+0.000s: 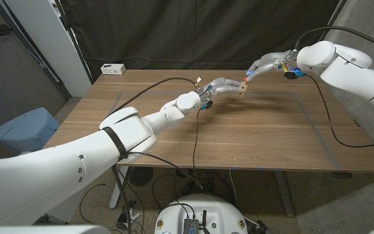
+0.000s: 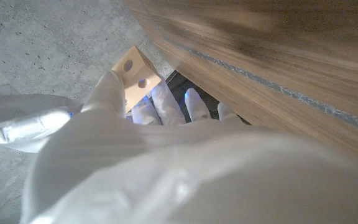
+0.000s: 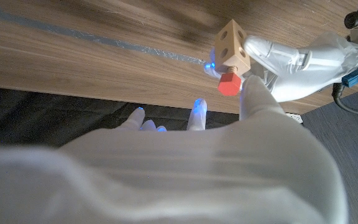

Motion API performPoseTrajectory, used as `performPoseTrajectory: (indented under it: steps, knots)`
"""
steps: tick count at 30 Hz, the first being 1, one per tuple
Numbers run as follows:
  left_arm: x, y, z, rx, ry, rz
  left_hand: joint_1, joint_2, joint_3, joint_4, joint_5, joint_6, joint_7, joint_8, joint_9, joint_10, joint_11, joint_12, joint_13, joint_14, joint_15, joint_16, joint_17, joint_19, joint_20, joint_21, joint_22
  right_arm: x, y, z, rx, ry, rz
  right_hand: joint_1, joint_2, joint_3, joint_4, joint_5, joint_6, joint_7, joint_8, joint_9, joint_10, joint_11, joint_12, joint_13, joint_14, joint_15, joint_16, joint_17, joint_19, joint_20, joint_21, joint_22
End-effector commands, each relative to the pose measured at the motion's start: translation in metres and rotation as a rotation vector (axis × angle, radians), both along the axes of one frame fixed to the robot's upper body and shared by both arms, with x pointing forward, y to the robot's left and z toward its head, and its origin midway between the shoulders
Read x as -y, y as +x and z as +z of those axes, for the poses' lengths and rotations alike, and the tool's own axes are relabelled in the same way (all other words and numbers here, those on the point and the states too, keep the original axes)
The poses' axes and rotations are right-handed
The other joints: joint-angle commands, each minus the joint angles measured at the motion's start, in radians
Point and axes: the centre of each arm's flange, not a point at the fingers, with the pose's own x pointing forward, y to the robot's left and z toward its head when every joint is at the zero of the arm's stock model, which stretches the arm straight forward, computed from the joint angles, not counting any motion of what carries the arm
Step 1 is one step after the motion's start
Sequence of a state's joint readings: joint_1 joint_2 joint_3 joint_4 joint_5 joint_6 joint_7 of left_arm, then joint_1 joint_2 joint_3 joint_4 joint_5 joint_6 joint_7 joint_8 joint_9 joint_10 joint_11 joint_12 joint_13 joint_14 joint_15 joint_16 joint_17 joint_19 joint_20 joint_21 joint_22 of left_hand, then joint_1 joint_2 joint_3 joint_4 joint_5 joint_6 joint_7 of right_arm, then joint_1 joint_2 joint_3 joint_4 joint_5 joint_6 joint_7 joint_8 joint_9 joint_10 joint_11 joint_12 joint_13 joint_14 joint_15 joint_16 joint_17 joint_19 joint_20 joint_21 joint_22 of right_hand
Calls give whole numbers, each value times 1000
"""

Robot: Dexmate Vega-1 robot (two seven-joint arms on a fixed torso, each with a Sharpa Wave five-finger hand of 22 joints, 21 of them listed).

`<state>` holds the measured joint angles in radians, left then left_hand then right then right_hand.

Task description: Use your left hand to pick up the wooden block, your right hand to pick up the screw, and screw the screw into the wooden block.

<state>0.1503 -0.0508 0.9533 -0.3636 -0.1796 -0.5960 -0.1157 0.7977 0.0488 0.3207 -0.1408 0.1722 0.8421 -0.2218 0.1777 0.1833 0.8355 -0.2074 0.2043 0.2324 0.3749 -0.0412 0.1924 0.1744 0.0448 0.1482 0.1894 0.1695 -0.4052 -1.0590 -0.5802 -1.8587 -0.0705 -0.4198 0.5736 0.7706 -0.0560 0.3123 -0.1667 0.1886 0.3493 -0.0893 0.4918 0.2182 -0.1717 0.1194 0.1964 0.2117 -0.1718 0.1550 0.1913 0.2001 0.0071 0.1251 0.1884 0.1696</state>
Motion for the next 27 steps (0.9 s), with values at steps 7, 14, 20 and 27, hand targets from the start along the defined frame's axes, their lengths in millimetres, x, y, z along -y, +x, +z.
performPoseTrajectory:
  steps: [7, 14, 20, 27]
  knots:
    - [0, -2, 0, 17, 7, -7, -6, -1, 0, 2, 5, 15, -3, 13, 5, 0, -2, 4, -1, 4, -77, 3, 2, -5, 1, 2, 6, 5, -2, -3, -40, -1, 12, 17, -3, 13, 3, -2, 11, 1, 3, 0, -71, 7, 5, 2, -77, 5, 4, 0, -8, 0, 2, 3]
    - [3, -2, -1, 10, 8, -5, -7, -1, 0, 2, 5, 15, -3, 13, 5, -1, -2, 3, -1, 3, -76, 2, 2, -7, 0, 2, 6, 6, -3, -5, -38, 2, 9, 23, -4, 16, 2, -2, 28, 3, 9, 0, -67, 8, 8, 2, -76, 7, 5, 0, -8, 0, 2, 3]
    - [4, -2, 0, 12, 10, -6, -7, 0, 1, 1, 5, 15, -3, 13, 5, -1, -2, 3, -2, 3, -78, 2, 2, -6, 0, 2, 6, 5, -2, -6, -29, 5, 10, 32, -5, 20, 1, -2, 64, 5, 24, 4, -55, 6, 13, 2, -70, 6, 9, 0, -4, -2, 4, 3]
    - [4, -2, -1, 14, 12, -8, -8, 0, 1, 1, 5, 16, -3, 13, 5, 0, -2, 4, -2, 4, -76, 3, 2, -6, 0, 2, 6, 3, 0, -6, -20, 5, 13, 43, -6, 25, 0, -1, 98, 7, 40, 8, -39, 4, 19, 2, -62, 5, 12, 0, 2, -3, 7, 3]
